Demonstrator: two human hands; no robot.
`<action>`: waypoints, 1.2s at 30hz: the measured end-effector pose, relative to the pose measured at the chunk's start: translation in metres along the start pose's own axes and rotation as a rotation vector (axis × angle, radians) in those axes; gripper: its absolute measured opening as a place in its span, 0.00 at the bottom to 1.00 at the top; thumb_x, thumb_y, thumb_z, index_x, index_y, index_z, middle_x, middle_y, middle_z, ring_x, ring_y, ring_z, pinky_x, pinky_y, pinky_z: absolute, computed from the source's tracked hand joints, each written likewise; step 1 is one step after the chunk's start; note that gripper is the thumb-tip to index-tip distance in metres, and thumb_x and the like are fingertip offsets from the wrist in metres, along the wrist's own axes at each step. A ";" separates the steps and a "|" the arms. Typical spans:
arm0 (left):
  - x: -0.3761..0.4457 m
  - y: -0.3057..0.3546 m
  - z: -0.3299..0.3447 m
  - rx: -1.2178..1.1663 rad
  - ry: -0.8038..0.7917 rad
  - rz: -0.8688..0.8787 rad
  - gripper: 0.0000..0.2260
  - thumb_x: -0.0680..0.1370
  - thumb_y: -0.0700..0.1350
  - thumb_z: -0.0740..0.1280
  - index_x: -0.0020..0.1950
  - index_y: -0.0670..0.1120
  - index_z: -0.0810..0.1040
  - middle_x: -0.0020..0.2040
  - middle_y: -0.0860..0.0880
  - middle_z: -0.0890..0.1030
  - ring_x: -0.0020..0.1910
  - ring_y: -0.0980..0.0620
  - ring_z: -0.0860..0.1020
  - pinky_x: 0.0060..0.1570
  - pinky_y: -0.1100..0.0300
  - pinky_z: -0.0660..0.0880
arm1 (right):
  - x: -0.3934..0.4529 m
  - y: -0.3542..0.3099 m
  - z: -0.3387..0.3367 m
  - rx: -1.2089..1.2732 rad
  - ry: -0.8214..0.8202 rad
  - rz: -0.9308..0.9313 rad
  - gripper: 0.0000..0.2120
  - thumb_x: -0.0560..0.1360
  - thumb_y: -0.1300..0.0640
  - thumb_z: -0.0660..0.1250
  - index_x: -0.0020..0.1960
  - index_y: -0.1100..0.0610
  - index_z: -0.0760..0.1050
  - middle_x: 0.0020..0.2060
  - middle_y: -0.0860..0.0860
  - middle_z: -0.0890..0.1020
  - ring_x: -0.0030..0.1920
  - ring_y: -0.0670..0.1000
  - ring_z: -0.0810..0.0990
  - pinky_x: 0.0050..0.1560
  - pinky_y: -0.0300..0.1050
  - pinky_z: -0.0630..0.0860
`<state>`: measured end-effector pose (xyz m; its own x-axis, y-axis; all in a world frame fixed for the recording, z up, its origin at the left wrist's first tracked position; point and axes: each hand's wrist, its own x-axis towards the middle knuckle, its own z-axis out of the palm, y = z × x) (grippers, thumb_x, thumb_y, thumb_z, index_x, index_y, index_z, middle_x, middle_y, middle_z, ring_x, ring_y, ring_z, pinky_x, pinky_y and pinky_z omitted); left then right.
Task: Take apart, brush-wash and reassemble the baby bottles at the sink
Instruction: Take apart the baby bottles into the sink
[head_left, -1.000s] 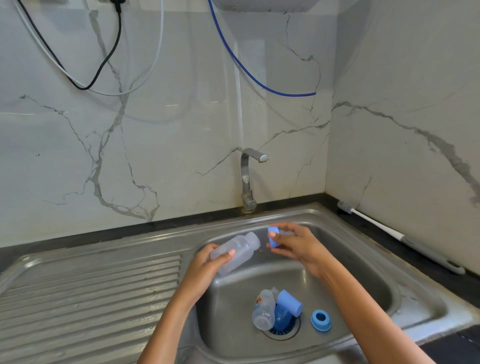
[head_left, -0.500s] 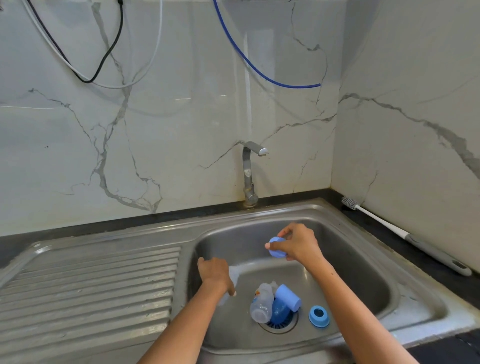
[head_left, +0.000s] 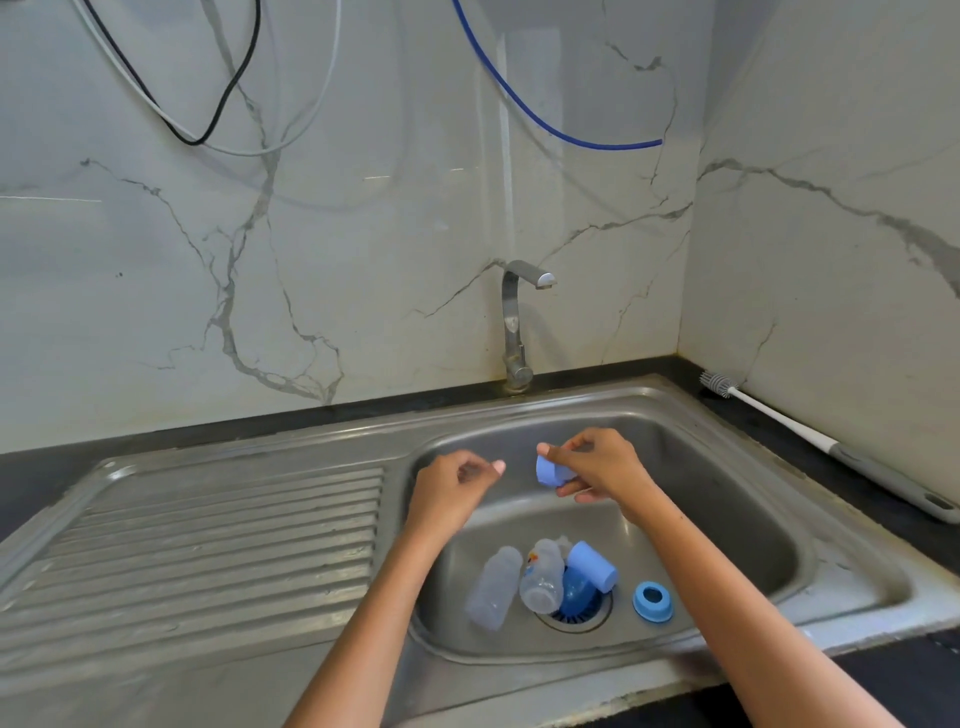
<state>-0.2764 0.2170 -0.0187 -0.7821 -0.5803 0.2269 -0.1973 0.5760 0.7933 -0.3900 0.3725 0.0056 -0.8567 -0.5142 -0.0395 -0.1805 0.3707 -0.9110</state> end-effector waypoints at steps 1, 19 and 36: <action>-0.006 0.001 0.000 -0.104 -0.015 0.015 0.12 0.74 0.55 0.71 0.51 0.49 0.82 0.46 0.52 0.84 0.49 0.55 0.81 0.46 0.67 0.73 | -0.003 -0.002 0.001 0.051 -0.025 -0.001 0.16 0.72 0.47 0.72 0.51 0.57 0.74 0.44 0.56 0.83 0.37 0.50 0.84 0.32 0.37 0.77; -0.015 0.000 -0.007 -0.615 0.002 0.107 0.19 0.67 0.36 0.76 0.56 0.46 0.81 0.49 0.49 0.85 0.51 0.52 0.83 0.52 0.62 0.78 | -0.019 -0.011 0.012 0.259 -0.210 -0.223 0.13 0.73 0.58 0.72 0.57 0.55 0.81 0.51 0.49 0.85 0.52 0.47 0.83 0.47 0.41 0.81; -0.024 0.018 -0.027 -0.798 -0.054 0.051 0.14 0.63 0.35 0.77 0.47 0.44 0.84 0.43 0.46 0.86 0.43 0.53 0.84 0.42 0.65 0.78 | -0.027 -0.006 0.039 0.523 -0.064 -0.405 0.06 0.70 0.69 0.73 0.46 0.64 0.81 0.39 0.58 0.85 0.39 0.49 0.84 0.42 0.37 0.79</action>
<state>-0.2450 0.2253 0.0052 -0.8102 -0.5244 0.2620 0.3059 0.0031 0.9521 -0.3466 0.3542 -0.0042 -0.7370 -0.5850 0.3386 -0.2103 -0.2777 -0.9374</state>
